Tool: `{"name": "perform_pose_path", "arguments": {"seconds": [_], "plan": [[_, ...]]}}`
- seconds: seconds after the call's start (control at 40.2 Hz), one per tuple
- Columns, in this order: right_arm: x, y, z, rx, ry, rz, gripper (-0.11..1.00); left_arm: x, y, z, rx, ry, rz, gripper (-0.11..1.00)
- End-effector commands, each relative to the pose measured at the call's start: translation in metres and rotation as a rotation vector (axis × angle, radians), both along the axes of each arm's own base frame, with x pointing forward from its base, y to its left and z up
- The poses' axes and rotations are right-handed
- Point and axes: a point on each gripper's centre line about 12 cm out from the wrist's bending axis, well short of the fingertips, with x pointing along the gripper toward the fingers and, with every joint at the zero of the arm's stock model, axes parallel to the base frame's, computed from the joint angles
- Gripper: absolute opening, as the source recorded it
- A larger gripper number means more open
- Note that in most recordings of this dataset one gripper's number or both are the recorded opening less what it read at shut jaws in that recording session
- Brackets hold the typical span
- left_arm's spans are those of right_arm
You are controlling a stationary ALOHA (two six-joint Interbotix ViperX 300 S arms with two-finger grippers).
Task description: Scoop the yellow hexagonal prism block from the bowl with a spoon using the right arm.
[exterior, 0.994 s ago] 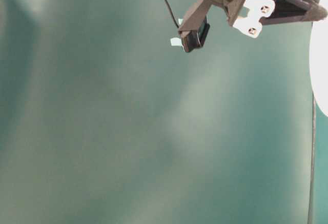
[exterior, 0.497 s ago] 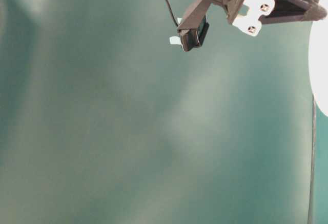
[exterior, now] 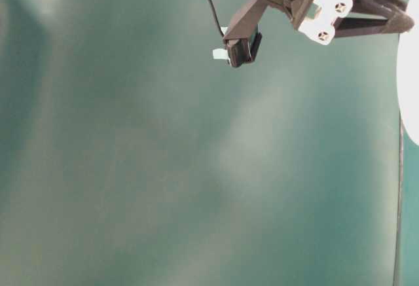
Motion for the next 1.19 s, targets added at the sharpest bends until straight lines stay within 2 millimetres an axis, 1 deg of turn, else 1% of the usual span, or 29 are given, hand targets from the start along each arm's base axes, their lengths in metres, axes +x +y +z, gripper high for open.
{"name": "perform_pose_path", "arguments": {"seconds": [0.0, 0.05, 0.124, 0.199, 0.248, 0.348, 0.422, 0.522, 0.646, 0.77, 0.944, 1.168], "plan": [[0.006, -0.002, 0.018, -0.024, -0.053, 0.006, 0.51, 0.003, 0.000, 0.010, 0.005, -0.029, 0.001, -0.01], [0.007, -0.003, 0.019, -0.032, -0.056, 0.012, 0.53, 0.003, 0.000, 0.010, 0.005, -0.029, 0.001, -0.01], [0.011, -0.004, 0.027, -0.064, -0.070, 0.038, 0.55, 0.003, 0.000, 0.010, 0.006, -0.029, 0.000, -0.01], [0.016, -0.004, 0.036, -0.130, -0.070, 0.102, 0.55, 0.003, 0.000, 0.010, 0.006, -0.029, 0.000, -0.01], [0.022, -0.001, 0.043, -0.202, -0.067, 0.181, 0.55, 0.003, 0.000, 0.010, 0.006, -0.029, 0.000, -0.01], [0.033, 0.010, 0.053, -0.335, -0.057, 0.344, 0.55, 0.002, 0.000, 0.009, 0.006, -0.028, 0.000, -0.01], [0.043, 0.019, 0.059, -0.384, -0.067, 0.426, 0.56, 0.003, 0.000, 0.010, 0.006, -0.029, 0.000, -0.01], [0.056, 0.029, 0.064, -0.413, -0.098, 0.482, 0.56, 0.003, 0.000, 0.010, 0.006, -0.029, 0.000, -0.01], [0.073, 0.036, 0.068, -0.424, -0.129, 0.508, 0.56, 0.003, 0.000, 0.010, 0.006, -0.028, 0.000, -0.01], [0.088, 0.043, 0.071, -0.430, -0.157, 0.530, 0.56, 0.003, 0.000, 0.009, 0.006, -0.026, 0.000, -0.01], [0.112, 0.058, 0.069, -0.434, -0.220, 0.569, 0.56, 0.003, 0.000, 0.010, 0.006, -0.028, 0.000, -0.01], [0.132, 0.073, 0.055, -0.400, -0.263, 0.591, 0.56, 0.003, 0.000, 0.010, 0.006, -0.028, 0.000, -0.01]]}}
